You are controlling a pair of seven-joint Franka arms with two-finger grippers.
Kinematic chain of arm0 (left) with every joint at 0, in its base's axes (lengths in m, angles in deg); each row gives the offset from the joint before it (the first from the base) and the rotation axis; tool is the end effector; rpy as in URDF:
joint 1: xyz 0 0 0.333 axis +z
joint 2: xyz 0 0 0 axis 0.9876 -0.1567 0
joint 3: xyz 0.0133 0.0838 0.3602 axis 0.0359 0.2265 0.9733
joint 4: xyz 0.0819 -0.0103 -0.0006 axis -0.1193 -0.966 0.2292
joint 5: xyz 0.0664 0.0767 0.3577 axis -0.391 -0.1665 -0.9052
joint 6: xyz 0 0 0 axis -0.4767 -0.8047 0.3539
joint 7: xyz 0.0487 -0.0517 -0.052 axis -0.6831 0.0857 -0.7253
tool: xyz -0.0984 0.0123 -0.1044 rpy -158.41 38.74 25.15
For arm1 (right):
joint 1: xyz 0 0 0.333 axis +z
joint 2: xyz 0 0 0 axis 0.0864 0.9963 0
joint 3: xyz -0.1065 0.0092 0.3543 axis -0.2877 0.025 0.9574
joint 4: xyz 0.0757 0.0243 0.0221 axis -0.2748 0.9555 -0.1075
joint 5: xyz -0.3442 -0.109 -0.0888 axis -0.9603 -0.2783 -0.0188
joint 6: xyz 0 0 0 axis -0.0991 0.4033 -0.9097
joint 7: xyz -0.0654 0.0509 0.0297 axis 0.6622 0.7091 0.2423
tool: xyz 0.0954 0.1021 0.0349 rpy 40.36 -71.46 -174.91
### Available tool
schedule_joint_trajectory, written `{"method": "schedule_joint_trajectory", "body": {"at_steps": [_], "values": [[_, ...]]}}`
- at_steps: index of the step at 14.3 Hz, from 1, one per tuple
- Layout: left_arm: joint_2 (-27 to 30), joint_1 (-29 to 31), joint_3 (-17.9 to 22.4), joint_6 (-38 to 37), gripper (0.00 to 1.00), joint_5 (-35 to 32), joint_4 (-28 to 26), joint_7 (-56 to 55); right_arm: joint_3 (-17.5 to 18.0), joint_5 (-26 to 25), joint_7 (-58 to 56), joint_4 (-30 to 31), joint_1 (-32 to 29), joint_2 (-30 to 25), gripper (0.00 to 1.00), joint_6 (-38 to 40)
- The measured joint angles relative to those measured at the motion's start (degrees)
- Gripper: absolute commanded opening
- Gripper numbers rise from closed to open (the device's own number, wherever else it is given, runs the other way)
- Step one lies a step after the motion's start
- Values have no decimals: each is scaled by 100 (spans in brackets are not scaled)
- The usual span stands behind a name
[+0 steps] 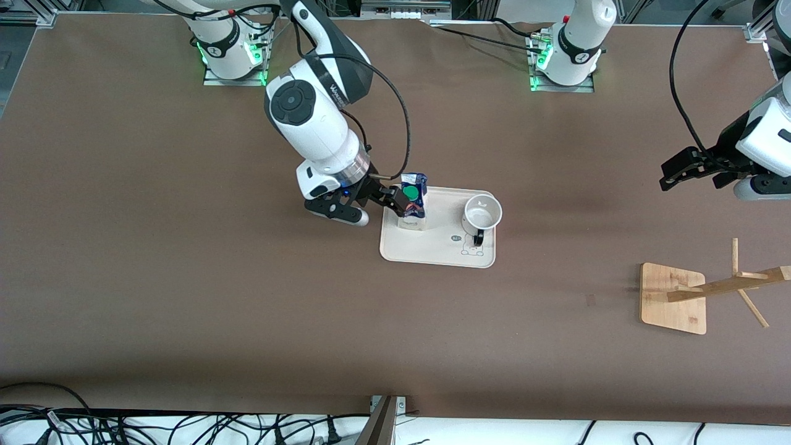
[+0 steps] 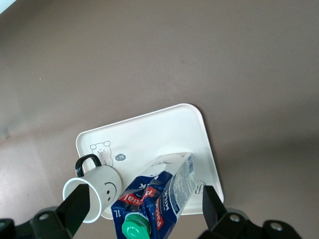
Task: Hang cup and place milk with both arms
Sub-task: 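Lower the right gripper over the milk carton and close on it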
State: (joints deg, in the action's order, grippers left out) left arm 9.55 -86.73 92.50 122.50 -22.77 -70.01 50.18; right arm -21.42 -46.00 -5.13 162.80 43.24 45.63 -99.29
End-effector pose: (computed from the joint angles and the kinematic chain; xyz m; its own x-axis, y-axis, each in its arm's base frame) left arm 0.5698 -0.0169 0.6097 0.9960 0.0728 0.0525 0.0720 -0.9973 0.0169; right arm 0.5695 0.4690 0.4187 0.9324 -0.3614 -0.0059 -0.3422 -0.8776 -0.3357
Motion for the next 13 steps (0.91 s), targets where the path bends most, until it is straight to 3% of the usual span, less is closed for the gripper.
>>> {"method": "schedule_joint_trajectory", "body": {"at_steps": [13], "values": [[0, 0, 0, 0, 100, 0, 0, 0, -1, -59, 138, -81, 608, 318, 100, -364]]}}
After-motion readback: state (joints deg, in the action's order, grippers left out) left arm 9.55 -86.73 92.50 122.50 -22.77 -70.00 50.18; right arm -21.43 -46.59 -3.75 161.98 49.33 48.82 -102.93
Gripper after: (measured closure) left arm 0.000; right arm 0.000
